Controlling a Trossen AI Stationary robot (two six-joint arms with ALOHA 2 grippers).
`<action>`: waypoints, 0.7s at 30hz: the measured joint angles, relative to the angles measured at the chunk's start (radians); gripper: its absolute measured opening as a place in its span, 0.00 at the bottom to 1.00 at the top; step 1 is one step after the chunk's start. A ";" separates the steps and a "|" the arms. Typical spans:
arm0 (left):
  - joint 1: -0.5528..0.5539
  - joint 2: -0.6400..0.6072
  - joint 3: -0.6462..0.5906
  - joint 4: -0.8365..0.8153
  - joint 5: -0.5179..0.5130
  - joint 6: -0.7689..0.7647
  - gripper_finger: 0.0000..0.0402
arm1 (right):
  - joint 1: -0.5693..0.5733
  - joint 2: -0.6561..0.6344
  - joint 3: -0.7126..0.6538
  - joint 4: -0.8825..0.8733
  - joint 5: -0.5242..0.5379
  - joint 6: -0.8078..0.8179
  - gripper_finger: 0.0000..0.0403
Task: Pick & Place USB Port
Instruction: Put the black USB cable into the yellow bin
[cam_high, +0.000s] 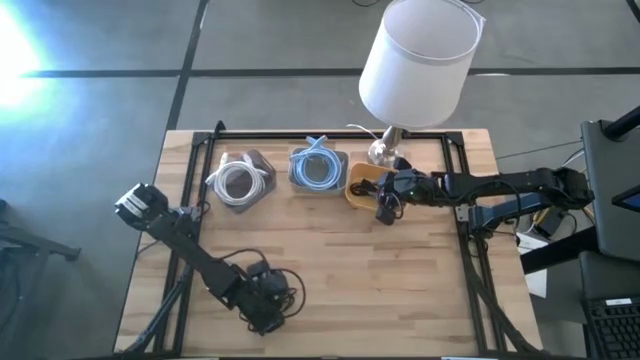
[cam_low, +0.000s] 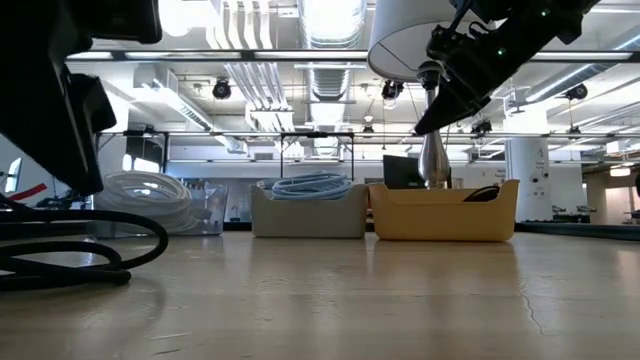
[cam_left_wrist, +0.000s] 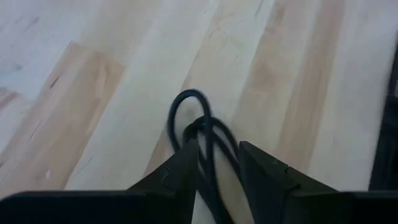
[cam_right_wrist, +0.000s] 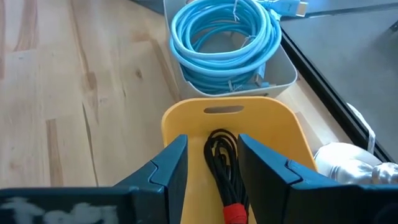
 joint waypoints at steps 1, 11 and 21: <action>0.000 0.000 -0.001 -0.003 0.000 -0.006 0.30 | 0.000 0.000 -0.002 0.000 0.000 0.000 0.34; 0.000 0.049 -0.017 0.045 0.041 -0.031 0.30 | 0.000 0.000 -0.008 0.000 0.000 0.004 0.32; 0.015 0.062 -0.018 0.042 0.052 -0.002 0.24 | 0.000 0.000 -0.009 0.000 0.000 0.004 0.32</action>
